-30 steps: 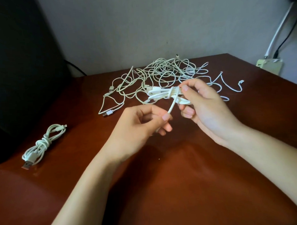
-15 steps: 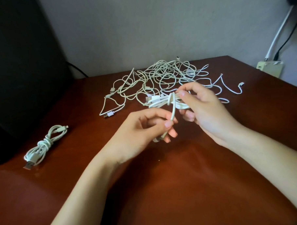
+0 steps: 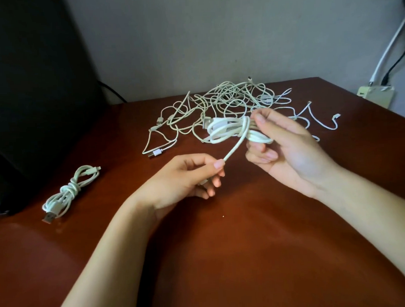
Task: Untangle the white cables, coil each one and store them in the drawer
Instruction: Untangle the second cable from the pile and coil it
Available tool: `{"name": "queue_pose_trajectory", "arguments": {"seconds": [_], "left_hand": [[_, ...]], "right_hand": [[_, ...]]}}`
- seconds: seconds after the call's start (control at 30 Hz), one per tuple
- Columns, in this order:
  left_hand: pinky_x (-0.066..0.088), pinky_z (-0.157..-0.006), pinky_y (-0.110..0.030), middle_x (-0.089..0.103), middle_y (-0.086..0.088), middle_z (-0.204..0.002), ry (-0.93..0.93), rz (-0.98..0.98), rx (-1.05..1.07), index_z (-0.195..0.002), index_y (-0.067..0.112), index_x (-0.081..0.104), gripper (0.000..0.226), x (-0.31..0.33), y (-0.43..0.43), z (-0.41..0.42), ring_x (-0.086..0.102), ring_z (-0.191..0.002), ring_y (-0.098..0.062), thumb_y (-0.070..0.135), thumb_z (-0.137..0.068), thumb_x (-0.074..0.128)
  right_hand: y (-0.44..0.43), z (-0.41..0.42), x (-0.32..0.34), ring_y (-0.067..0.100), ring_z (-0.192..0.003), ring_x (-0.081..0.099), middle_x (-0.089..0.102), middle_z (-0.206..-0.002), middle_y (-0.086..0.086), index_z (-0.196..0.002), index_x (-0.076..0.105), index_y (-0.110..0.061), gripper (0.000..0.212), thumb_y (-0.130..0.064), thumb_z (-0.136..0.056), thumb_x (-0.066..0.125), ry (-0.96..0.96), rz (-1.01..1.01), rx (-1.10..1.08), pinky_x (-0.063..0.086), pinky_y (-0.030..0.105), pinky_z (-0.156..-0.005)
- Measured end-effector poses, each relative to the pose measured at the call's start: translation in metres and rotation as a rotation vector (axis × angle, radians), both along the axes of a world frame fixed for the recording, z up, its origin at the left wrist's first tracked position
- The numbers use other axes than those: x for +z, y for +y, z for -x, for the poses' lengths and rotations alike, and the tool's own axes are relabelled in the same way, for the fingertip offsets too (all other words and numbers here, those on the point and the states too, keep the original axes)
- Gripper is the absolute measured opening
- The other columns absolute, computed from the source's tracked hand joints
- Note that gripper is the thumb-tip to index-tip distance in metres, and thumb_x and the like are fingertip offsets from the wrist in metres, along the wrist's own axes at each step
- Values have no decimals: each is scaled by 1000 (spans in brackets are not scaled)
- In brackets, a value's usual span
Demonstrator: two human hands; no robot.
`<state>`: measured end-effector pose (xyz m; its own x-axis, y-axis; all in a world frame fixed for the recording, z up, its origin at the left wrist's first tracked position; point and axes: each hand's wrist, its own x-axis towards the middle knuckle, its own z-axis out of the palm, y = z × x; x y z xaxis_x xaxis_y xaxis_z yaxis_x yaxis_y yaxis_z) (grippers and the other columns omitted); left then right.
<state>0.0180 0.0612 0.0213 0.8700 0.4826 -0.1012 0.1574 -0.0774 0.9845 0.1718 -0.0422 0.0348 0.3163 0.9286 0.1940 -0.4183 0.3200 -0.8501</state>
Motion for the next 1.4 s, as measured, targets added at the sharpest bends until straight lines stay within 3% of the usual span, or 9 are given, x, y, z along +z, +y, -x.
{"name": "queue_pose_trajectory", "arguments": {"seconds": [0.23, 0.3, 0.4, 0.5, 0.63, 1.03, 1.2, 1.3, 1.4], "left_hand": [[46, -48, -15, 59, 2, -58, -11, 92, 97, -81, 11, 68, 9, 0, 3, 3, 51, -46, -7, 7, -75, 74], [49, -48, -16, 63, -2, -59, -33, 114, 104, -70, 12, 72, 20, 3, 2, 5, 55, -47, -8, -1, -56, 79], [49, -48, -14, 67, -2, -59, -73, 170, 194, -71, 8, 70, 22, 4, 1, 3, 61, -48, -6, 15, -50, 74], [53, -57, -13, 70, -1, -63, -132, 188, 295, -76, 10, 70, 20, 3, 3, 0, 66, -57, -6, 11, -57, 72], [56, -64, -16, 72, -2, -67, -222, 137, 318, -78, 11, 71, 19, 4, -1, -1, 68, -61, -8, 11, -59, 72], [54, -67, -19, 70, -5, -77, -378, 29, 276, -75, 17, 71, 15, 7, -7, -2, 64, -68, -11, 14, -61, 73], [52, -62, -19, 71, 0, -74, -370, -35, 143, -73, 19, 74, 23, 3, -8, -5, 64, -68, -15, 1, -62, 80], [44, -56, -19, 71, -5, -79, -357, -29, 78, -78, 18, 74, 23, 1, -9, -4, 57, -69, -24, -2, -68, 69], [46, -66, -24, 69, -9, -84, -383, 17, 66, -80, 15, 73, 18, 0, -10, -5, 62, -76, -19, 4, -72, 62]], "right_hand": [[-4, 4, -9, 5, -41, 38, 48, -54, 2, -84, 44, -9, 9, -14, -90, 50, -180, 46, 246, 29, 17, -46], [-4, 4, -10, 6, -43, 40, 50, -56, 2, -83, 44, -8, 7, -11, -88, 47, -226, 81, 280, 31, 16, -44], [-5, 5, -10, 7, -44, 44, 52, -57, 2, -82, 45, -8, 9, -12, -85, 52, -335, 163, 311, 30, 14, -42], [-5, 5, -9, 6, -43, 42, 54, -55, 2, -82, 47, -7, 18, -14, -86, 63, -489, 296, 275, 27, 14, -42], [-5, 5, -7, 7, -38, 33, 51, -50, 5, -83, 49, -5, 11, -11, -91, 55, -601, 383, 189, 25, 18, -42], [-2, 7, -5, 7, -37, 32, 50, -48, 5, -84, 53, -6, 10, -9, -94, 54, -560, 382, 16, 25, 19, -42], [-1, 7, -8, 8, -37, 33, 50, -48, 5, -87, 52, -7, 10, -9, -96, 51, -519, 382, 1, 26, 17, -41], [0, 6, -8, 9, -39, 33, 49, -49, 4, -85, 52, -8, 12, -10, -97, 50, -467, 388, -5, 27, 17, -41], [0, 5, -8, 8, -39, 34, 49, -48, 2, -85, 52, -8, 13, -11, -97, 50, -415, 379, -9, 27, 16, -40]]}}
